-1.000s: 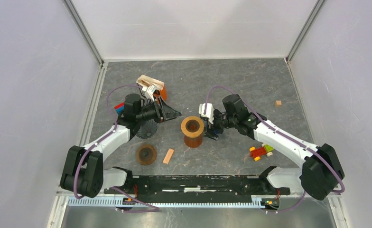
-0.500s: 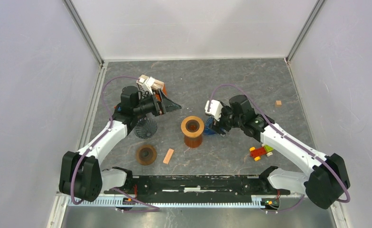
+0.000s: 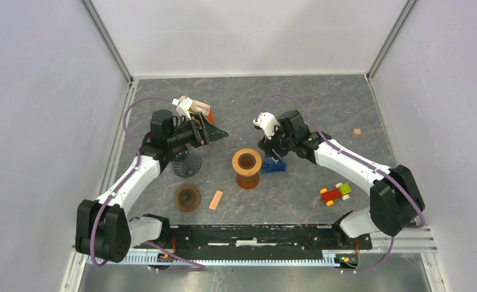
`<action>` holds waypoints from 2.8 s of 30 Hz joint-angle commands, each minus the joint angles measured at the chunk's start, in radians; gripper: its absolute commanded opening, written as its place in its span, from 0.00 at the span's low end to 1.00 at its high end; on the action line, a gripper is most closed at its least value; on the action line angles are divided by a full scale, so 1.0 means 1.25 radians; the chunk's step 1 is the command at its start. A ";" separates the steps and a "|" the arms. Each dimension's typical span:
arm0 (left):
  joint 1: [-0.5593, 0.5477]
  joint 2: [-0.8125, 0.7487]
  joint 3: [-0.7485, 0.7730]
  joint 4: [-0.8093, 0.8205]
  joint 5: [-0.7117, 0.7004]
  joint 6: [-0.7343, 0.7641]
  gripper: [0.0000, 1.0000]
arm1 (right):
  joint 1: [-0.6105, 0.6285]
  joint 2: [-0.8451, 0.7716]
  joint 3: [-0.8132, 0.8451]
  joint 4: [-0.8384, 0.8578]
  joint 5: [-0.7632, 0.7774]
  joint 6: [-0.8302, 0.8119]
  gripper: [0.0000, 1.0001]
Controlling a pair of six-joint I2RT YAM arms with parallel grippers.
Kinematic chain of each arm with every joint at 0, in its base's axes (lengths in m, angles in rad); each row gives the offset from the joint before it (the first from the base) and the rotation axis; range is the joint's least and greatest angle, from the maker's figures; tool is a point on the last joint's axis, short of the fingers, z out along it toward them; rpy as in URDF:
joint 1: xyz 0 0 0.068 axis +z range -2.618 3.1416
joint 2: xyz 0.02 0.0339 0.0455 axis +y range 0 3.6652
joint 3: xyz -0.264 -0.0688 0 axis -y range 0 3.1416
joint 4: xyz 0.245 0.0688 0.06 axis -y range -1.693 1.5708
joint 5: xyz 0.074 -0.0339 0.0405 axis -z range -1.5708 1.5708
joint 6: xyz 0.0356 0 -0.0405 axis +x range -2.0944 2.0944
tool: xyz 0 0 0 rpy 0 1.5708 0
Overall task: Place the coffee filter in the dripper
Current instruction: Place the dripper holder onto the coffee server, then pick up the coffee dripper from the center of the board.
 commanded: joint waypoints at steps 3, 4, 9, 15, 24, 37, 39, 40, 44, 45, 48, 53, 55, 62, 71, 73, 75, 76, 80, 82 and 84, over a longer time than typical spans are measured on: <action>0.005 -0.017 0.002 0.022 -0.005 0.020 0.95 | -0.003 0.037 0.048 -0.018 0.054 0.027 0.73; 0.005 -0.016 0.001 0.027 -0.003 0.017 0.95 | -0.003 0.037 0.049 -0.025 0.055 0.022 0.73; 0.005 -0.008 -0.003 0.046 0.008 0.002 0.95 | -0.004 0.023 0.048 -0.058 0.060 -0.001 0.71; 0.005 -0.007 -0.004 0.059 0.016 -0.006 0.95 | -0.006 0.005 0.032 -0.091 0.064 -0.025 0.69; 0.005 -0.007 -0.008 0.069 0.024 -0.018 0.97 | -0.005 -0.047 -0.018 -0.123 0.105 -0.064 0.65; 0.005 -0.021 -0.022 0.080 0.024 -0.012 0.99 | -0.005 -0.125 -0.106 -0.155 0.196 -0.106 0.58; 0.005 -0.022 -0.022 0.080 0.024 -0.013 0.99 | -0.005 -0.137 -0.120 -0.156 0.215 -0.110 0.55; 0.005 -0.022 -0.023 0.080 0.024 -0.012 0.99 | -0.005 -0.143 -0.128 -0.155 0.227 -0.113 0.53; 0.005 -0.022 -0.024 0.083 0.026 -0.013 1.00 | -0.005 -0.161 -0.150 -0.153 0.269 -0.123 0.47; 0.005 -0.021 -0.025 0.084 0.027 -0.014 1.00 | -0.005 -0.163 -0.155 -0.152 0.272 -0.124 0.45; 0.005 -0.020 -0.024 0.089 0.027 -0.021 1.00 | -0.005 -0.165 -0.164 -0.150 0.287 -0.129 0.42; 0.005 -0.025 -0.026 0.089 0.031 -0.021 1.00 | -0.006 -0.159 -0.181 -0.135 0.320 -0.137 0.38; 0.005 -0.028 -0.027 0.089 0.033 -0.020 1.00 | -0.006 -0.158 -0.186 -0.128 0.326 -0.137 0.36; 0.005 -0.027 -0.024 0.089 0.036 -0.019 1.00 | -0.009 -0.155 -0.194 -0.097 0.343 -0.146 0.25; 0.004 0.007 0.124 -0.133 0.043 0.200 1.00 | -0.034 -0.196 -0.005 -0.170 0.289 -0.150 0.00; 0.001 0.030 0.202 -0.223 0.043 0.272 1.00 | -0.038 -0.191 0.073 -0.207 0.257 -0.143 0.00; -0.007 0.052 0.294 -0.325 0.034 0.339 1.00 | -0.039 -0.181 0.158 -0.238 0.213 -0.132 0.00; -0.012 0.062 0.330 -0.360 0.030 0.370 1.00 | -0.039 -0.172 0.203 -0.251 0.199 -0.123 0.00; -0.060 0.069 0.448 -0.468 -0.013 0.455 1.00 | -0.039 -0.130 0.347 -0.291 0.114 -0.096 0.00; -0.109 0.072 0.496 -0.522 -0.047 0.498 1.00 | -0.039 -0.104 0.402 -0.304 0.057 -0.066 0.00; -0.156 0.081 0.542 -0.572 -0.081 0.519 1.00 | -0.040 -0.085 0.431 -0.307 -0.007 -0.040 0.00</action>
